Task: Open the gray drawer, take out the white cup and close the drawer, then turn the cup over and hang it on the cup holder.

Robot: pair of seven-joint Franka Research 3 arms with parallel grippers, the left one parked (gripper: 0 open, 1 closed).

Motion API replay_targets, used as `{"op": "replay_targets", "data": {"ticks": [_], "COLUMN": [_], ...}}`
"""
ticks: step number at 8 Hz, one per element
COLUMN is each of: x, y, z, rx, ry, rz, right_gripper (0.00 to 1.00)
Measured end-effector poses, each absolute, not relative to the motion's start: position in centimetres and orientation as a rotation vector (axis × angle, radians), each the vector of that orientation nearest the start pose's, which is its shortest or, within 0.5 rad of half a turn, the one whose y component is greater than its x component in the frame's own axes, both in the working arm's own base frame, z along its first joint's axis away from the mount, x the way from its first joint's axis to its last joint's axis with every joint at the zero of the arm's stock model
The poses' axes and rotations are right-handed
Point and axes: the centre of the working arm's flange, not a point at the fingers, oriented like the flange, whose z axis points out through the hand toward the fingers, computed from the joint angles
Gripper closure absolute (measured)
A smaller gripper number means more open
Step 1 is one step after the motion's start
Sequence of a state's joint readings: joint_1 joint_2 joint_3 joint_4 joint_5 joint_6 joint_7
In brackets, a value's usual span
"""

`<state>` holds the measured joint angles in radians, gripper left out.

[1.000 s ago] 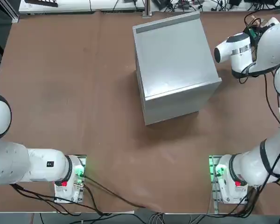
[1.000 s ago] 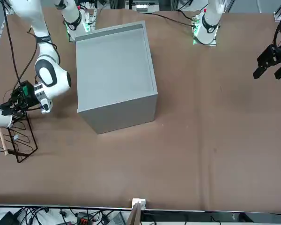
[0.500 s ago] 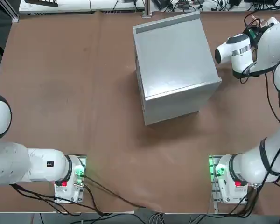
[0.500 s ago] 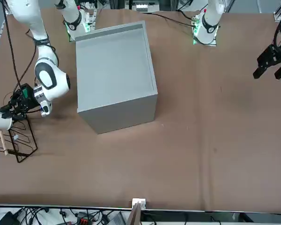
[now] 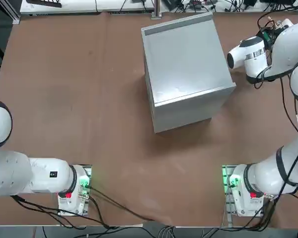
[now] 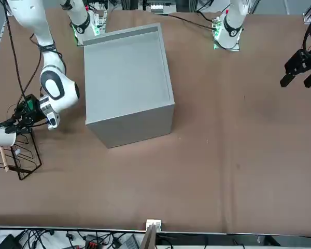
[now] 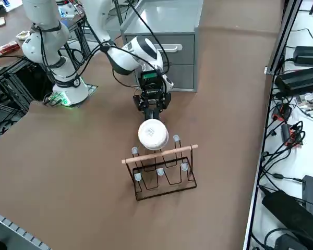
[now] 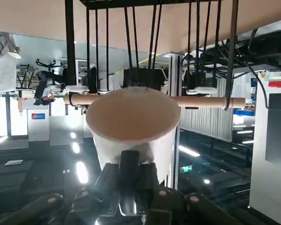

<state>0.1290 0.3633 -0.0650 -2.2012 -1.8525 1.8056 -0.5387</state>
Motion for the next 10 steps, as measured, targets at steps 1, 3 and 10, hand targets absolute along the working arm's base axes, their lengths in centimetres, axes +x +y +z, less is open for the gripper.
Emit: {"op": "replay_targets", "data": {"ticks": [1, 3, 10], "x": [55.5, 55.7, 58.2], "y": [-4.5, -4.5, -4.1], "z": [24.4, 23.5, 27.5], "rx": [0.907, 0.917, 1.114], "ry": [1.398, 1.395, 1.329], "rz": [-0.871, -0.860, -0.755], "right_gripper": [0.80, 0.80, 0.00]}}
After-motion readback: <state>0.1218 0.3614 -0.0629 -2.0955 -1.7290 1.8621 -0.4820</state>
